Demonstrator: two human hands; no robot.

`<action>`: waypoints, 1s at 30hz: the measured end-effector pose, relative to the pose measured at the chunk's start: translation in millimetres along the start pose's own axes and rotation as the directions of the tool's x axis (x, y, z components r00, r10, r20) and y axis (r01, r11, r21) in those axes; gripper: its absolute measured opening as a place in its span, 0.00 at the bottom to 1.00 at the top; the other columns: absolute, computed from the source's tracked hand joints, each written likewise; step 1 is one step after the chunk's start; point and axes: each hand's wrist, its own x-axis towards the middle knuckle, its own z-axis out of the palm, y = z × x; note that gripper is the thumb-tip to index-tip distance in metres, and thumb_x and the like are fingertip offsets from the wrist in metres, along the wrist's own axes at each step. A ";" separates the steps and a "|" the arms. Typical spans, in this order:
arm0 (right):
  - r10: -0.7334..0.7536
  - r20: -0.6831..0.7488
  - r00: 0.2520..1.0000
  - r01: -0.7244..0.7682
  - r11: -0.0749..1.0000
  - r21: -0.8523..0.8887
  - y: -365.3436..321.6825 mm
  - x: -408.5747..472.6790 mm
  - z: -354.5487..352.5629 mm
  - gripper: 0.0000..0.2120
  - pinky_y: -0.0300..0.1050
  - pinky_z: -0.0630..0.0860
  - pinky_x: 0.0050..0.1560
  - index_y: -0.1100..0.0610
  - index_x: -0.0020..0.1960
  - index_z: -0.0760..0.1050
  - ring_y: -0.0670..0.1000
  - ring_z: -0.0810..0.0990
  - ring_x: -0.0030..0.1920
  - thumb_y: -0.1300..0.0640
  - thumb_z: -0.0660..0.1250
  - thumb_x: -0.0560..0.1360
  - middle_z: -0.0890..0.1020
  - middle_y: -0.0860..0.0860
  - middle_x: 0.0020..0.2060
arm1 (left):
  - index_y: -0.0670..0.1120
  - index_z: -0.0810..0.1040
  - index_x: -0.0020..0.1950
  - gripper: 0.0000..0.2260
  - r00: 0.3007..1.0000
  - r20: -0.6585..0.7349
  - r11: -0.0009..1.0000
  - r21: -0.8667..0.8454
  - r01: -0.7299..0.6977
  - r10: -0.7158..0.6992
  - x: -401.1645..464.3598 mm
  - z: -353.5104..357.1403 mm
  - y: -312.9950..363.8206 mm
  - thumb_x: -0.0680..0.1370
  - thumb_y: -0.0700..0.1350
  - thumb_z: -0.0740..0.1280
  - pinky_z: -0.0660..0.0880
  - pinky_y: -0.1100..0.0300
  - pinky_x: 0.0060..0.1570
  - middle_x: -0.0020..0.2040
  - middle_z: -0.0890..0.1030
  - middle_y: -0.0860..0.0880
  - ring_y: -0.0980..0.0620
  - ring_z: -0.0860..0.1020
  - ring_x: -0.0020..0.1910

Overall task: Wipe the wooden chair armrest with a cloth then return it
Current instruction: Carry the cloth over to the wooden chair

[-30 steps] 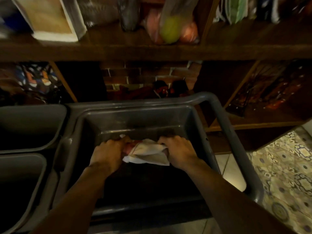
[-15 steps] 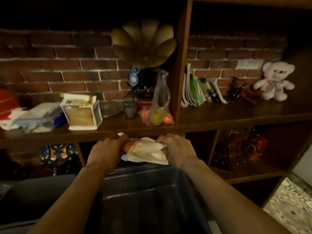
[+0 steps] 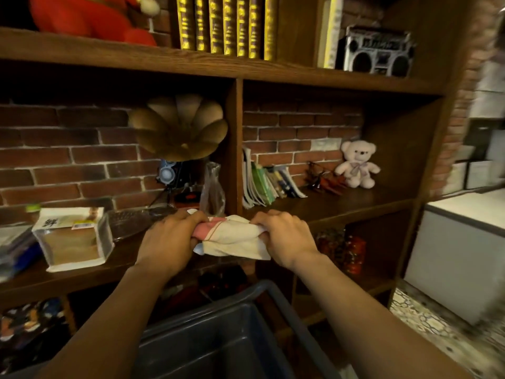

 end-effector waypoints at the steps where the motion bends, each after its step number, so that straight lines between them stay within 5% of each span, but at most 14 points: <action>1: 0.034 -0.004 0.999 -0.034 0.999 -0.015 8.0 -6.1 -6.1 0.15 0.54 0.76 0.48 0.42 0.60 0.75 0.61 0.80 0.55 0.58 0.65 0.77 0.78 0.50 0.54 | 0.57 0.72 0.69 0.23 1.000 -0.002 0.999 -0.025 -0.028 0.028 5.0 3.2 9.7 0.76 0.47 0.71 0.74 0.50 0.50 0.63 0.77 0.48 0.42 0.77 0.59; 8: 0.279 -0.084 0.957 -0.289 0.945 -0.150 83.5 -74.4 -45.5 0.17 0.51 0.72 0.45 0.41 0.61 0.75 0.59 0.80 0.55 0.58 0.66 0.77 0.79 0.49 0.56 | 0.59 0.74 0.65 0.21 0.965 -0.031 0.951 -0.165 -0.261 0.259 41.1 32.2 110.7 0.74 0.46 0.72 0.74 0.51 0.49 0.58 0.79 0.49 0.42 0.79 0.57; 12: 0.408 -0.120 0.905 -0.425 0.879 -0.218 126.1 -127.2 -76.6 0.16 0.52 0.77 0.45 0.42 0.61 0.76 0.60 0.82 0.53 0.58 0.66 0.77 0.80 0.50 0.53 | 0.61 0.73 0.64 0.21 0.932 -0.032 0.900 -0.248 -0.358 0.362 50.3 50.3 185.2 0.75 0.45 0.71 0.72 0.52 0.47 0.57 0.77 0.51 0.44 0.78 0.57; 24: 0.631 -0.253 0.733 -0.680 0.682 -0.270 253.4 -304.3 -170.0 0.17 0.55 0.80 0.50 0.43 0.64 0.77 0.58 0.81 0.56 0.58 0.68 0.77 0.82 0.50 0.57 | 0.61 0.72 0.65 0.21 0.773 -0.092 0.692 -0.388 -0.608 0.628 34.6 75.6 434.8 0.76 0.44 0.71 0.70 0.53 0.45 0.58 0.77 0.51 0.45 0.78 0.56; 30: 0.707 -0.299 0.641 -0.767 0.574 -0.288 317.7 -398.5 -212.4 0.18 0.49 0.71 0.43 0.44 0.63 0.77 0.58 0.81 0.55 0.58 0.69 0.76 0.81 0.49 0.54 | 0.60 0.73 0.67 0.21 0.689 -0.148 0.583 -0.426 -0.692 0.710 9.0 85.6 559.0 0.76 0.44 0.70 0.73 0.51 0.47 0.59 0.78 0.50 0.44 0.78 0.56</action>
